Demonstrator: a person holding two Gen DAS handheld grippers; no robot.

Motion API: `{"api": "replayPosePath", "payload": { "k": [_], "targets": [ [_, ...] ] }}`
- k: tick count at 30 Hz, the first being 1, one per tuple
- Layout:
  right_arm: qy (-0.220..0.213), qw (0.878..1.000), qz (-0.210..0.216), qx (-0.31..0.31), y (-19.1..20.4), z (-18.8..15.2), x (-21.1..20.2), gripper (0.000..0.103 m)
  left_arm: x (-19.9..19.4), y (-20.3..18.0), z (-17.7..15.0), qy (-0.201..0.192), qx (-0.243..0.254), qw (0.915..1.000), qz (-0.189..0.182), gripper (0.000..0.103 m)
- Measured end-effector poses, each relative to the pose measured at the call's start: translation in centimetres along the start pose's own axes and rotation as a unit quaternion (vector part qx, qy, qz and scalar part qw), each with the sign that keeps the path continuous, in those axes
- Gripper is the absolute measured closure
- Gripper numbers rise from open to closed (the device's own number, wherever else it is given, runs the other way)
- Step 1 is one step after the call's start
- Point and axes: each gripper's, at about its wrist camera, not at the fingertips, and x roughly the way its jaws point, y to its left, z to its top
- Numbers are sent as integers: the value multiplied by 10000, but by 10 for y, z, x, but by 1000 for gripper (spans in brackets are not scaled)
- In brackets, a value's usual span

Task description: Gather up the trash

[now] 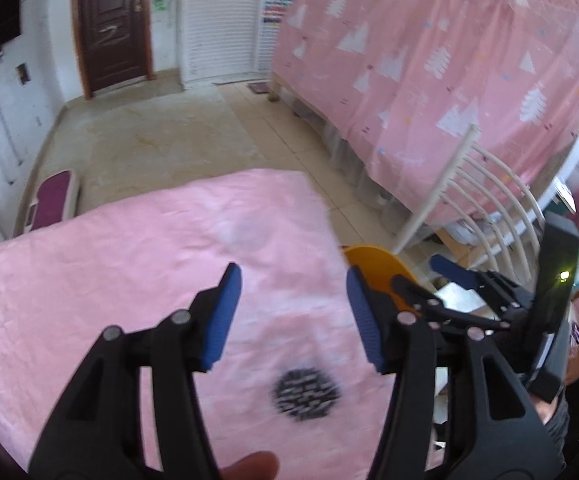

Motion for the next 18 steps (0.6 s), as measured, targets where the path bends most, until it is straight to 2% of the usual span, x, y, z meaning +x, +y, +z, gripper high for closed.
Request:
{"api": "replayPosePath", "payload": {
  "k": [9,18],
  "targets": [
    [30,9986,158,-508,74,7,5,50,-32,71,-22,-368,-366,9971,548,37],
    [66,9951,306,-939,142,8,13,50,-61,126,-47,-735,-626,9884,1170,32]
  ]
}}
